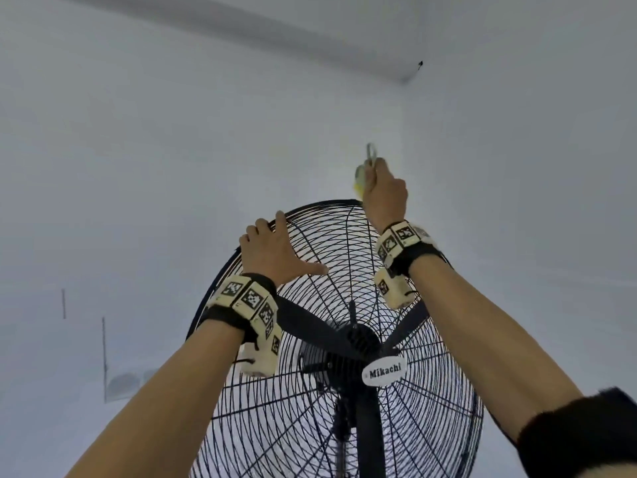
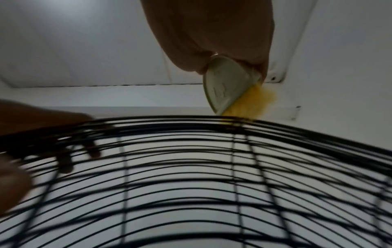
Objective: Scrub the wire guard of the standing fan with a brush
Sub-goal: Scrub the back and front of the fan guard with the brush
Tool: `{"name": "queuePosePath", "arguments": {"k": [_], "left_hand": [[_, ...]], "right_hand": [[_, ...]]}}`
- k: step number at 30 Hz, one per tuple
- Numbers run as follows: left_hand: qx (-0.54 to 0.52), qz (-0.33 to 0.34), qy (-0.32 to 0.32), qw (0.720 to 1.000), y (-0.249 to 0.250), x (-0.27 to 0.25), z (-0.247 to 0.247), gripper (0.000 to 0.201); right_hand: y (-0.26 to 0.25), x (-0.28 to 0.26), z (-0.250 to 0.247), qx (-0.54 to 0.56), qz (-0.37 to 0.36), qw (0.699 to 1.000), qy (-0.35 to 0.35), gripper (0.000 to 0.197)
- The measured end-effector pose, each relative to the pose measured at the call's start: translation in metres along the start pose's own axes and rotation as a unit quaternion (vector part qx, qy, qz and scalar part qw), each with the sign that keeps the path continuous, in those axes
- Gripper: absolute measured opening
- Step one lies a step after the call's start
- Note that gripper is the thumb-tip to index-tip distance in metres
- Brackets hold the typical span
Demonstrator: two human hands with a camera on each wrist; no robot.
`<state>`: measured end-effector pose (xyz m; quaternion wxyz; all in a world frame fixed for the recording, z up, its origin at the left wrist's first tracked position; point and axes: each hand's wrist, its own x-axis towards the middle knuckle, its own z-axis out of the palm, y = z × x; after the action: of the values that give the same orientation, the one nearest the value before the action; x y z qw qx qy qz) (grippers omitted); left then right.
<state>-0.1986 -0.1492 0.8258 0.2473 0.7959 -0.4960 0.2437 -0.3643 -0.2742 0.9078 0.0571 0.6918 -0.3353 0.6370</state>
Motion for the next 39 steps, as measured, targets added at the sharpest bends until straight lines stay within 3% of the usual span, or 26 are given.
{"name": "queuePosePath", "arguments": {"k": [3,7,9,11,13,15,17,20,24,25,27,29,32,34,36,39], "left_hand": [[-0.041,-0.026,-0.031,0.998,-0.007,0.002,-0.004,0.144],[-0.047,-0.047,-0.053,0.996,-0.009,-0.002,-0.007,0.143],[-0.037,-0.058,-0.034,0.997,-0.008,-0.006,-0.006,0.145],[-0.041,-0.06,-0.028,0.997,-0.011,-0.01,-0.008,0.143],[-0.063,-0.06,-0.052,0.995,-0.02,-0.014,-0.013,0.145],[-0.092,-0.072,-0.074,0.99,-0.028,-0.02,-0.014,0.147],[-0.11,-0.076,-0.072,0.988,-0.032,-0.026,-0.012,0.149],[-0.097,-0.075,-0.048,0.991,-0.028,-0.032,-0.01,0.148],[-0.099,-0.075,-0.038,0.992,-0.025,-0.035,-0.009,0.142],[-0.1,-0.074,-0.037,0.991,-0.025,-0.036,-0.01,0.142],[-0.105,-0.075,-0.04,0.991,-0.027,-0.038,-0.013,0.143],[-0.107,-0.072,-0.045,0.991,-0.027,-0.041,-0.016,0.146],[-0.106,-0.071,-0.046,0.991,-0.025,-0.044,-0.016,0.147],[-0.101,-0.071,-0.042,0.991,-0.022,-0.043,-0.015,0.144],[-0.095,-0.071,-0.037,0.992,-0.019,-0.042,-0.014,0.142],[-0.091,-0.076,-0.03,0.992,-0.017,-0.04,-0.013,0.142]], "right_hand": [[-0.024,-0.016,0.011,-0.076,-0.164,0.981,-0.074,0.036],[-0.064,-0.044,0.017,0.016,-0.282,0.949,-0.144,0.031],[-0.072,-0.046,0.014,0.112,-0.27,0.941,-0.167,0.03],[-0.063,-0.034,0.008,0.201,-0.191,0.95,-0.146,0.029],[-0.042,-0.016,0.003,0.172,-0.11,0.976,-0.07,0.03],[-0.019,-0.002,0.003,0.06,-0.093,0.994,-0.013,0.03],[-0.013,-0.002,0.006,-0.018,-0.113,0.992,-0.051,0.028],[-0.029,-0.026,0.015,-0.09,-0.226,0.964,-0.104,0.024],[-0.063,-0.057,0.014,0.041,-0.33,0.932,-0.148,0.022],[-0.068,-0.059,0.009,0.088,-0.316,0.928,-0.174,0.024],[-0.067,-0.053,-0.002,0.186,-0.22,0.938,-0.191,0.023],[-0.05,-0.042,-0.013,0.248,-0.103,0.954,-0.132,0.025],[-0.018,-0.03,-0.022,0.171,-0.022,0.985,-0.005,0.028],[-0.008,-0.034,-0.019,0.115,-0.044,0.992,-0.006,0.025],[-0.012,-0.047,-0.014,0.079,-0.125,0.987,-0.066,0.024],[-0.034,-0.069,-0.017,0.147,-0.245,0.945,-0.157,0.018]]}}
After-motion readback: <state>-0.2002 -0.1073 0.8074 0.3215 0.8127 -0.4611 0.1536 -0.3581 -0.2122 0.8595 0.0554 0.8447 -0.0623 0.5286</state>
